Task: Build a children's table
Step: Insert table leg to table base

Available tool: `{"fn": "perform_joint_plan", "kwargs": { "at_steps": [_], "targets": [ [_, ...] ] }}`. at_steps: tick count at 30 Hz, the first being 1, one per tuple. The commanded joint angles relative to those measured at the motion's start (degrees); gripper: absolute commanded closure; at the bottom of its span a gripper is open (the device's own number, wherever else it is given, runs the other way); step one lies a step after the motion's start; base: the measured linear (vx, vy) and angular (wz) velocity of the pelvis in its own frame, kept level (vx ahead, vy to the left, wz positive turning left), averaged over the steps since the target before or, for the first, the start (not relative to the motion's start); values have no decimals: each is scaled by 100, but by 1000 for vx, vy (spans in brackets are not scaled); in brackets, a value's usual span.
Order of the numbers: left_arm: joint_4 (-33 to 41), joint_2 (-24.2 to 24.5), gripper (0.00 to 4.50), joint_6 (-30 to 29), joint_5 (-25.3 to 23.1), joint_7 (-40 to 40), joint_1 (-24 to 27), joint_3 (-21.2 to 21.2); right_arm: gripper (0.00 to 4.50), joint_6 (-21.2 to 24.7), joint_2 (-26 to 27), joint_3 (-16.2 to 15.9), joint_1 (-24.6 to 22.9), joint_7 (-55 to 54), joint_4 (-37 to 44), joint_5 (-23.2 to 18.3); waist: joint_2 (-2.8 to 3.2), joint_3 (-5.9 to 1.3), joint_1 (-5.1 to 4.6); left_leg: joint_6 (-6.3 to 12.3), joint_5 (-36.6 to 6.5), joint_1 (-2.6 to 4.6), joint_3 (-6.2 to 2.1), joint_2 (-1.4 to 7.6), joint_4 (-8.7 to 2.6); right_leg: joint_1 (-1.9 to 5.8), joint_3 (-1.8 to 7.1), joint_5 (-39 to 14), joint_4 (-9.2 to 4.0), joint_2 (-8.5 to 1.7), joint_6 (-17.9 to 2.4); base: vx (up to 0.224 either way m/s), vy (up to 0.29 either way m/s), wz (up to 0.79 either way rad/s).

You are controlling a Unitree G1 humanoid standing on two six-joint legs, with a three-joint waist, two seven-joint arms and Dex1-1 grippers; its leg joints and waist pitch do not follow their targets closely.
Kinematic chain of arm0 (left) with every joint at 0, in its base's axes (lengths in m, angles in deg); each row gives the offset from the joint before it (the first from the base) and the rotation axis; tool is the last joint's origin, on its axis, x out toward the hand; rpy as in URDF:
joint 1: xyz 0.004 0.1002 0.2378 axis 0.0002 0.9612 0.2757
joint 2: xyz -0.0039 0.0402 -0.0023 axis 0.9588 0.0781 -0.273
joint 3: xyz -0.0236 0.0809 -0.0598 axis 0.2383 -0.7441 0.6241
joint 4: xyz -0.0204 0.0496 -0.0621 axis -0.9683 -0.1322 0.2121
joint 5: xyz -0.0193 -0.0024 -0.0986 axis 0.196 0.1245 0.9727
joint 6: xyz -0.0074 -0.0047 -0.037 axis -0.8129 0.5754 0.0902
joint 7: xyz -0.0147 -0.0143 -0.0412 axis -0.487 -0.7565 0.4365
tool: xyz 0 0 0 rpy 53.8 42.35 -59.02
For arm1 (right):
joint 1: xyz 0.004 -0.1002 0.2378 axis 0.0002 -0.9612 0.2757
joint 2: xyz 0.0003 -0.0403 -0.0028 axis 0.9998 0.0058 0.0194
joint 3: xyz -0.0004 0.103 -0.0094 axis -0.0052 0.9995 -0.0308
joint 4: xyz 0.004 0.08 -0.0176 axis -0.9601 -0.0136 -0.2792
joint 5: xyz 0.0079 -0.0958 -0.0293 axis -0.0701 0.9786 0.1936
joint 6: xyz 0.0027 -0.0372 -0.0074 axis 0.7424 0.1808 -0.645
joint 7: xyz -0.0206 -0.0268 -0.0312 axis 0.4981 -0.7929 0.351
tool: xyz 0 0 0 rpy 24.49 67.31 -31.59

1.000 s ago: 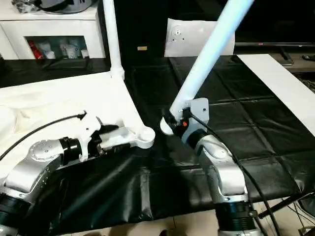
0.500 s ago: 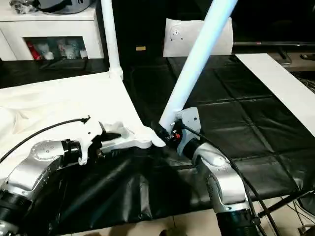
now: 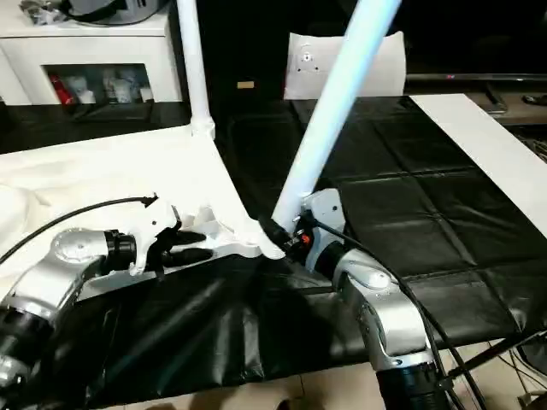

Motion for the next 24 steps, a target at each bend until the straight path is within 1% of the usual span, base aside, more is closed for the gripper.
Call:
{"fn": "perform_joint_plan", "kwargs": {
  "at_steps": [1,2,3,4,5,6,9,10,12,13,14,16,17,18,19,20,22,23,24],
  "targets": [
    [-117,72,338,-35,-119,-133,-12,-103,261,58,-35,-31,68,12,149,8,68,-368,28,45,-1161,-26,62,-27,-434,339,289,-2255,-523,-362,-476,0,0,0],
    [-112,89,340,-41,-133,-171,-7,-124,261,76,-31,-24,88,9,159,-2,67,-374,32,42,-1140,-24,64,-26,-431,341,292,-2199,-518,-365,-502,0,0,0],
    [-109,110,357,-30,-159,-222,1,-152,261,86,-31,-22,115,9,166,-10,76,-373,29,35,-1122,-29,63,-21,-431,346,295,-2096,-501,-366,-562,0,0,0],
    [-100,141,357,-33,-192,-277,13,-193,261,93,-33,-24,159,8,168,-8,73,-374,27,34,-1120,-24,64,-22,-432,343,295,-2065,-498,-360,-578,0,0,0],
    [-104,163,379,-19,-222,-325,19,-225,261,110,-33,-26,205,4,171,-9,82,-378,24,25,-1100,-25,60,-14,-436,350,301,-1936,-478,-360,-638,0,0,0],
    [-115,172,379,-9,-241,-343,22,-238,261,111,-40,-39,264,-1,169,12,75,-376,16,24,-1104,-29,62,-17,-436,355,300,-1914,-475,-357,-653,0,0,0],
    [-188,166,415,36,-285,-382,-5,-239,261,97,-70,-109,447,50,192,75,63,-371,7,19,-1112,-23,69,-22,-433,357,301,-1973,-474,-360,-665,0,0,0],
    [-194,162,422,38,-286,-388,-14,-234,261,50,-71,-119,487,75,188,84,70,-365,8,18,-1159,-11,70,-19,-432,345,301,-2064,-483,-365,-650,0,0,0],
    [-170,163,427,5,-267,-413,-11,-208,261,118,-81,-141,641,135,159,57,64,-367,10,18,-1127,-17,68,-19,-433,351,303,-2059,-477,-366,-650,0,0,0],
    [-167,187,436,16,-296,-440,-9,-229,261,170,-67,-127,723,150,122,19,42,-369,9,24,-1119,-19,71,-16,-434,353,304,-2065,-481,-367,-641,0,0,0],
    [-167,232,444,47,-358,-481,-4,-275,261,227,-46,-107,835,184,57,-42,43,-371,7,23,-1098,-19,66,-14,-434,352,306,-2036,-469,-368,-649,0,0,0],
    [-155,292,450,92,-439,-532,15,-324,261,273,-69,-163,987,356,-70,-94,59,-376,12,23,-1057,-12,71,-10,-428,348,315,-1905,-452,-370,-698,0,0,0],
    [-153,303,450,108,-459,-544,20,-331,261,285,-78,-185,1025,401,-109,-100,52,-381,13,27,-1014,-21,71,-10,-429,360,317,-1820,-442,-369,-723,0,0,0],
    [-135,330,450,138,-503,-590,35,-350,261,299,-112,-273,1118,535,-219,-83,58,-380,14,23,-1009,-20,70,-11,-430,358,314,-1796,-435,-366,-743,0,0,0],
    [-127,340,450,148,-518,-607,41,-356,261,301,-126,-306,1150,582,-257,-73,55,-377,8,18,-1038,-19,68,-8,-433,362,310,-1801,-434,-365,-760,0,0,0],
    [-83,372,450,219,-543,-658,65,-386,261,315,-150,-383,1194,674,-334,-45,40,-379,10,29,-1052,-18,72,-8,-428,360,311,-1807,-438,-369,-766,0,0,0],
    [21,421,450,352,-588,-709,129,-428,261,376,-184,-516,1257,832,-488,-3,39,-378,20,28,-1048,-15,76,-9,-423,359,317,-1860,-443,-378,-756,0,0,0],
    [152,430,450,401,-602,-661,210,-422,261,350,-194,-604,1280,913,-629,59,13,-384,30,27,-980,-31,67,7,-429,370,320,-1811,-414,-393,-774,0,0,0],
    [258,430,450,423,-604,-612,275,-410,261,322,-198,-667,1297,968,-742,105,20,-373,22,31,-987,-32,71,6,-434,360,320,-1829,-430,-387,-773,0,0,0]
  ]
}}
